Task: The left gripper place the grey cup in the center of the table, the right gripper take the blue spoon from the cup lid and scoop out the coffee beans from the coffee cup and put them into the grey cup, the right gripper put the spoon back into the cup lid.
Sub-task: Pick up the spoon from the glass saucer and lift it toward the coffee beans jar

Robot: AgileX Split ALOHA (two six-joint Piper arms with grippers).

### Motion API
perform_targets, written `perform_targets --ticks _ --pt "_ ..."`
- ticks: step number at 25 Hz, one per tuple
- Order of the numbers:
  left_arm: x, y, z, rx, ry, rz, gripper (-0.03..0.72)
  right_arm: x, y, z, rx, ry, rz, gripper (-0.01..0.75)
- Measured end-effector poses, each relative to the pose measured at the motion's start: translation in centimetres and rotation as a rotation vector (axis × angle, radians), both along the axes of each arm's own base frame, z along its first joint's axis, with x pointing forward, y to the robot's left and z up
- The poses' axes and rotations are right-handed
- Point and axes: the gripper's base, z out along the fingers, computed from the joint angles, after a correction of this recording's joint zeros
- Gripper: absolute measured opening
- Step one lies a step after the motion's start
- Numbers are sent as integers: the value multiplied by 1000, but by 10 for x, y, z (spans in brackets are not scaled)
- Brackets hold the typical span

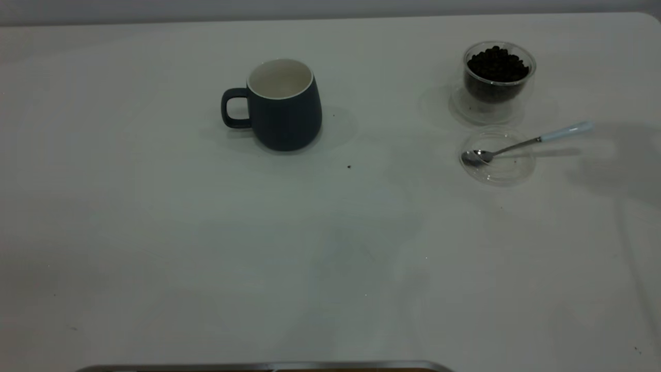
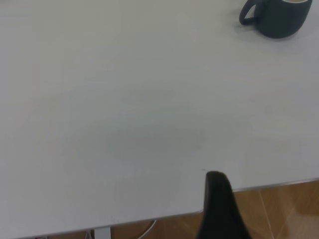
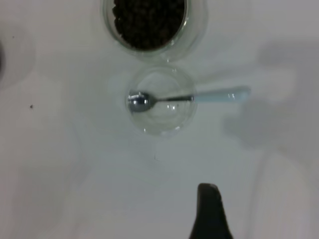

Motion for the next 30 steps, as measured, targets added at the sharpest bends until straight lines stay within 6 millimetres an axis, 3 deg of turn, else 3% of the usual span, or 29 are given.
perform_targets --ticks 2,5,8,12,21,30 --pt "0 0 0 0 0 0 555 -24 2 0 -13 -47 -28 590" --pt "0 0 0 2 0 -2 555 -56 5 -19 -12 -119 -78 590" --pt "0 0 0 2 0 -2 555 -64 8 -29 10 -177 -87 590" --pt "0 0 0 2 0 -2 555 -54 10 -44 44 -196 -68 590" --pt "0 0 0 2 0 -2 555 -26 14 -119 244 -94 -58 590" --pt "0 0 0 2 0 -1 555 -5 6 -173 339 -26 -34 590"
